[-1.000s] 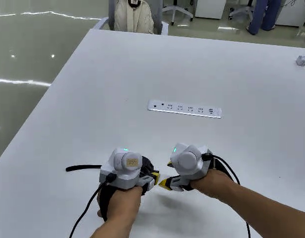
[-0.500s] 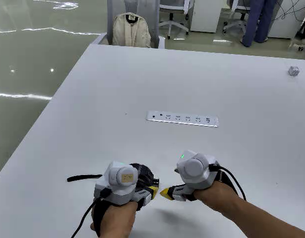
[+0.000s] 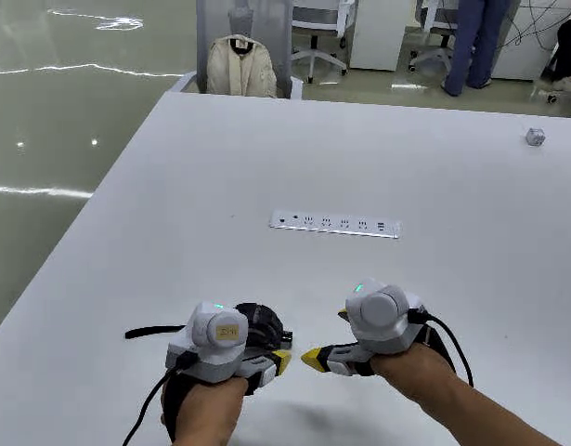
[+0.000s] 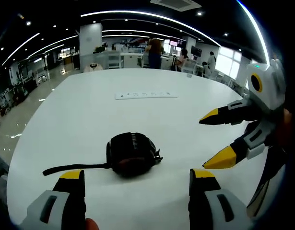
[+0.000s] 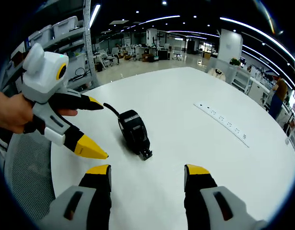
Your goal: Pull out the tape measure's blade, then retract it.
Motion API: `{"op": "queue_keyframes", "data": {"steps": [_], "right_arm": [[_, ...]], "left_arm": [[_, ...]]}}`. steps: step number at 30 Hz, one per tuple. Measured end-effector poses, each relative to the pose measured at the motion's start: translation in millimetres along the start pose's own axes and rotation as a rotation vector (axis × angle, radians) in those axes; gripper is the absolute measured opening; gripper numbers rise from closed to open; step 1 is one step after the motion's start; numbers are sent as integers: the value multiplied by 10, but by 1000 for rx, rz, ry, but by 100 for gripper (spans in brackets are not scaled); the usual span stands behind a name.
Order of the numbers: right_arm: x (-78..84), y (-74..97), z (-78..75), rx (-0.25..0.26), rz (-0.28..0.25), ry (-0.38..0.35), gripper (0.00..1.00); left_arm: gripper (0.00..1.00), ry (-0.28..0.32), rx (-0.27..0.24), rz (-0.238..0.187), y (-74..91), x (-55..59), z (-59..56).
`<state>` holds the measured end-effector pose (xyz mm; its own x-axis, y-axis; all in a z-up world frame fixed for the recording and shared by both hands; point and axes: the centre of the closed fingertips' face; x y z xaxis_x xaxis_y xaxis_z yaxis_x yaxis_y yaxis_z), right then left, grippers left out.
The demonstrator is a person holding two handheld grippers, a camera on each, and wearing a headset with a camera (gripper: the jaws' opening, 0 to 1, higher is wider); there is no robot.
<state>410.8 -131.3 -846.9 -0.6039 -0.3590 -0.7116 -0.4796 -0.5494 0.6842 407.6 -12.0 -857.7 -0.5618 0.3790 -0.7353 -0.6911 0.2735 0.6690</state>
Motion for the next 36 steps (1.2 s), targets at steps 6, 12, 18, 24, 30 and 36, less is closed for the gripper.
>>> {"op": "queue_keyframes", "data": {"steps": [6,12,18,24,30,36], "right_arm": [[37,81,-27,16,-13,-33,66],[82,216,-80,54,-36,-99,73],[198,377,-75,86,-48,-161,73],[183,489,-66,94,-85,-209,79],[178,601,-44,112,-104,-228,81],[273,732,-4,139,-107,-259,84]], "left_arm": [[89,-13,11,-2,57,15,-40],[91,-23,16,-11,137,24,-51],[93,-33,26,-24,242,7,-74],[95,-43,28,-31,316,14,-70],[97,-46,29,-42,400,7,-64],[97,-46,27,-55,480,-2,-58]]}}
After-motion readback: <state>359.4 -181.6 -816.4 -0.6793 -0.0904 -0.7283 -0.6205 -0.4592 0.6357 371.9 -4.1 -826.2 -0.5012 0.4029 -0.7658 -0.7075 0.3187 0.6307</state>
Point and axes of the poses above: the centre of the closed fingertips' face, and the gripper's own axes: y roughly backward along the fingers, z roughly to its left, x roughly out of its underside, and after that the axes turned 13 degrees about -y, right-handed
